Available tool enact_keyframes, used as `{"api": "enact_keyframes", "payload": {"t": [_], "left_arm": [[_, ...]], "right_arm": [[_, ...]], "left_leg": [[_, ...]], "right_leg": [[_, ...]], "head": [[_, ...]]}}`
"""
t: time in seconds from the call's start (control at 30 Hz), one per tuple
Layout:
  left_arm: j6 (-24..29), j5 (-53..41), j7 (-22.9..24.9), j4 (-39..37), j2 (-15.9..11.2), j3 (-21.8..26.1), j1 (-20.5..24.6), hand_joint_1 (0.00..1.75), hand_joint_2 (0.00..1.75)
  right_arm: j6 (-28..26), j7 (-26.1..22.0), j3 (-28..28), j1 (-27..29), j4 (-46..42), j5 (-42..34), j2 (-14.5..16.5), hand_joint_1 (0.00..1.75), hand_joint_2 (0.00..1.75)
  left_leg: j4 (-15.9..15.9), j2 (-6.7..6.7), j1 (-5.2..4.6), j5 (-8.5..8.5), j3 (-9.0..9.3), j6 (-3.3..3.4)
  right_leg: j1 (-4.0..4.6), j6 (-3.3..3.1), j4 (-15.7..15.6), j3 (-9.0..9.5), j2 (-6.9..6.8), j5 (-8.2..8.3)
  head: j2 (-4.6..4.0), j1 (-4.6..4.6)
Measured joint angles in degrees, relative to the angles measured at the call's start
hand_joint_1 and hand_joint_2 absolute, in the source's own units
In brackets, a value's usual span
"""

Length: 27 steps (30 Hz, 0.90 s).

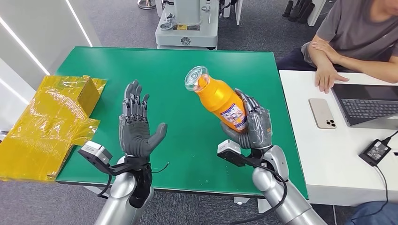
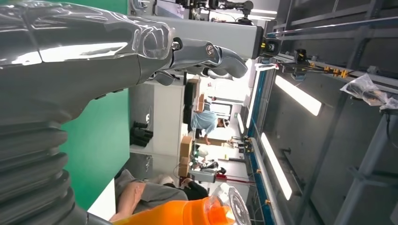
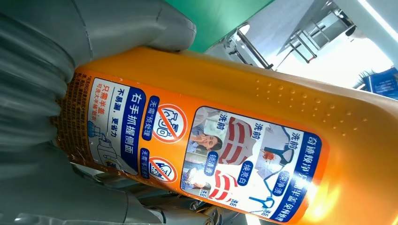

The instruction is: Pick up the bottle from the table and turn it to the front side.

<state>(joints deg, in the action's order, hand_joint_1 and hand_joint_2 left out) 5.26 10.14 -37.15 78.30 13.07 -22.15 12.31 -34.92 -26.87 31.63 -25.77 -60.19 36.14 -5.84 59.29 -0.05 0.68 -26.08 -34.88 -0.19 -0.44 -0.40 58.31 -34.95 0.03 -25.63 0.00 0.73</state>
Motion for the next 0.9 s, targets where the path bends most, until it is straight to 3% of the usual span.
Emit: {"api": "enact_keyframes", "payload": {"t": [0.43,0.9], "left_arm": [[-3.91,0.63,2.19,-5.97,-0.19,-2.18,3.85,0.0,1.75],[-5.31,0.85,1.59,-11.41,-0.52,-3.05,6.91,0.0,1.75]], "right_arm": [[6.55,-5.86,3.18,-0.16,0.99,-2.58,0.48,1.75,1.75],[17.22,-9.09,8.15,-3.3,7.18,-4.32,1.92,1.75,1.75]], "left_leg": [[0.0,-0.01,0.01,0.0,-0.02,0.0],[0.0,-0.01,0.01,0.01,-0.04,0.0]], "right_leg": [[0.01,0.0,0.01,-0.01,-0.01,0.0],[0.01,0.0,0.02,-0.02,-0.01,0.0]], "head": [[0.0,0.0],[0.0,0.01]]}}
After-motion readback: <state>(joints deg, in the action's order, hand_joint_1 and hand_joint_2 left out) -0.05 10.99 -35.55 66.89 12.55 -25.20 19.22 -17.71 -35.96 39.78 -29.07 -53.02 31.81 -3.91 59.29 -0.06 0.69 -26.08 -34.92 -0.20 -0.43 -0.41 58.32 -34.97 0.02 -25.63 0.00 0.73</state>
